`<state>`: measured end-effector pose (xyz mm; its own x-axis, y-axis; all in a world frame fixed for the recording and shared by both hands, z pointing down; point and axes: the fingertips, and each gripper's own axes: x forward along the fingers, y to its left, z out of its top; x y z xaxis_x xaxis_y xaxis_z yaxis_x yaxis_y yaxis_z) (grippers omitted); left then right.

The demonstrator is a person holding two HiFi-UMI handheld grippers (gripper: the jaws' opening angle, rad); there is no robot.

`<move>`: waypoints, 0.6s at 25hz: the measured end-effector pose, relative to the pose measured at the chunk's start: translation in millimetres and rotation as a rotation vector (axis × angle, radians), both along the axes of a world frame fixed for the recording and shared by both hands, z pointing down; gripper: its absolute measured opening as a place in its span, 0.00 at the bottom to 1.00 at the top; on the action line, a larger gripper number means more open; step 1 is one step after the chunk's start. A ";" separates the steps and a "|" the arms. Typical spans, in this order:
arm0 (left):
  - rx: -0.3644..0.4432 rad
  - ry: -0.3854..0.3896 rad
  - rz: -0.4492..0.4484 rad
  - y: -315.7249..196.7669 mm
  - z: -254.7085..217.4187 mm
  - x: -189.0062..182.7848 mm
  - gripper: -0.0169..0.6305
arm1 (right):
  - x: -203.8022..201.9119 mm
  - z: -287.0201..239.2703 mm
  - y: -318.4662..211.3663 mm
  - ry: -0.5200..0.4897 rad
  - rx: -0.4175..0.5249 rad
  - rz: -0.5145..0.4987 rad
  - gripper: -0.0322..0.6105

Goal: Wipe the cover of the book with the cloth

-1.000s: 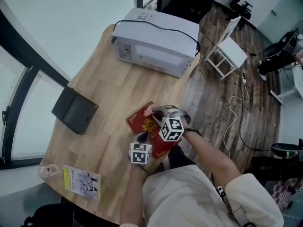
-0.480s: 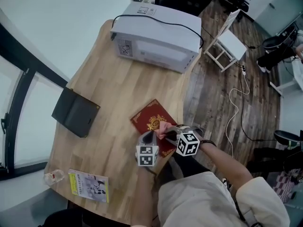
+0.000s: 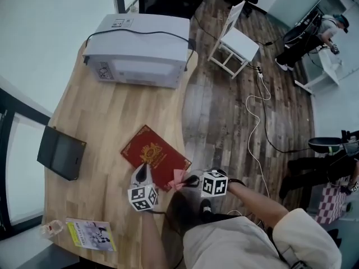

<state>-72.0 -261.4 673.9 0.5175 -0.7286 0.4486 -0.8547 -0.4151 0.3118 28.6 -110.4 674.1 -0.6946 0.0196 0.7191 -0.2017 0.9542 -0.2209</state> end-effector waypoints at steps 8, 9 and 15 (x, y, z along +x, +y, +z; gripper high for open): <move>-0.065 -0.092 -0.184 90.0 -47.3 4.4 0.04 | 74.9 -36.3 6.3 -0.313 -0.001 0.620 0.12; -0.056 -0.108 -0.208 107.5 -56.7 9.9 0.04 | 82.2 -42.7 11.0 -0.348 -0.003 0.676 0.12; -0.008 -0.090 -0.213 227.2 -96.5 79.1 0.04 | 131.2 -86.7 86.8 -0.514 0.048 0.873 0.11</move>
<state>7.1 -34.2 577.4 0.3101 -0.8135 0.4920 -0.9473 -0.2204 0.2325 159.8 -23.6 587.4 -0.6776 -0.6641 0.3160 -0.7245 0.5289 -0.4420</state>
